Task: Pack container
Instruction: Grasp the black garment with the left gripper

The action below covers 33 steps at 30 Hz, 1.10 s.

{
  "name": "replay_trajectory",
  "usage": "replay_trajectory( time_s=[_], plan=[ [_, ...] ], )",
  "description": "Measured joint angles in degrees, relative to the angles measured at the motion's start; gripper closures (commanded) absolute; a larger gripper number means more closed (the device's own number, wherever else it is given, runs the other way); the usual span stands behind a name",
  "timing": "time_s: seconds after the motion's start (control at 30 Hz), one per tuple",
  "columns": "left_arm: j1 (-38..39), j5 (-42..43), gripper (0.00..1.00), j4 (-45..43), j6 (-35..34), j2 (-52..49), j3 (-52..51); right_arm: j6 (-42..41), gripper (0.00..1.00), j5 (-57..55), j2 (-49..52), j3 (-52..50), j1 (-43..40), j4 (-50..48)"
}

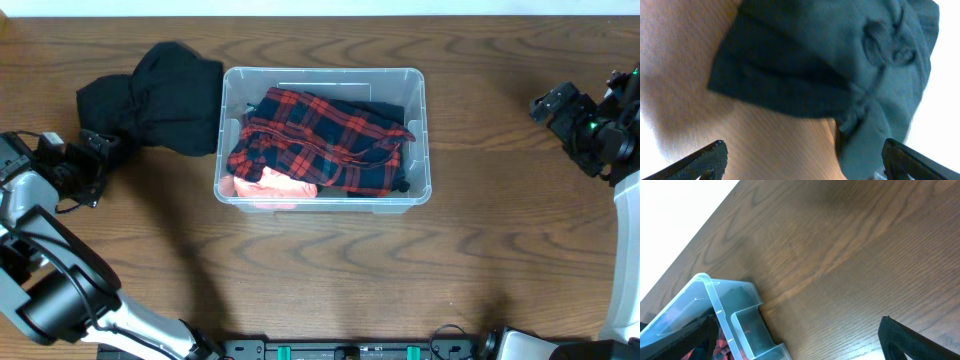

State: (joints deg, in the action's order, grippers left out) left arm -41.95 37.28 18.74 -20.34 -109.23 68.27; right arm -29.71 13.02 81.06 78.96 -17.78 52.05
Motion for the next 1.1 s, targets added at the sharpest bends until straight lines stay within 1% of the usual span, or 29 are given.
replay_trajectory(
  time_s=[0.17, 0.33, 0.43, 0.6, 0.73, 0.87, 0.93, 1.0, 1.03, 1.1],
  plan=[
    [-1.88, -1.03, 0.02, -4.72, 1.14, -1.25, 0.02, 0.0, 0.01, 0.0, 0.0, 0.0, 0.0, 0.0],
    [-3.08, -2.69, 0.02, -6.69, 2.21, -2.27, 0.0, 0.0, 0.01, 0.0, 0.0, 0.0, 0.0, 0.0],
    [-3.08, -2.91, 0.02, -7.5, 2.67, -5.05, 0.02, 0.0, 0.01, 0.0, 0.0, 0.0, 0.0, 0.0],
    [-3.26, 0.66, 0.02, -11.72, 3.1, -8.35, 2.34, 0.0, 0.01, 0.0, 0.0, 0.0, 0.0, 0.0],
    [-3.3, 6.64, 0.02, -17.79, 3.1, -11.32, 3.13, 0.0, 0.01, 0.0, 0.02, 0.0, 0.0, 0.0],
    [-3.37, 12.74, 0.01, -23.02, 0.94, -13.92, 3.56, 0.0, 0.01, 0.0, 0.02, -0.02, 0.0, 0.0],
    [-3.45, 14.36, 0.1, -23.5, 0.02, -14.4, 3.72, 0.0, 0.01, 0.0, 0.0, 0.0, 0.0, 0.0],
    [-3.5, 15.34, 0.22, -23.45, -0.7, -14.82, 3.67, 0.0, 0.01, 0.0, 0.0, 0.0, 0.0, 0.0],
    [-3.52, 15.28, 0.25, -23.39, -0.66, -14.97, 3.72, 0.0, 0.01, 0.0, 0.0, 0.0, 0.0, 0.0],
    [-3.67, 16.24, 0.26, -23.21, -1.29, -15.47, 3.61, 0.0, 0.01, 0.0, 0.0, 0.0, 0.0, 0.0]
  ],
)
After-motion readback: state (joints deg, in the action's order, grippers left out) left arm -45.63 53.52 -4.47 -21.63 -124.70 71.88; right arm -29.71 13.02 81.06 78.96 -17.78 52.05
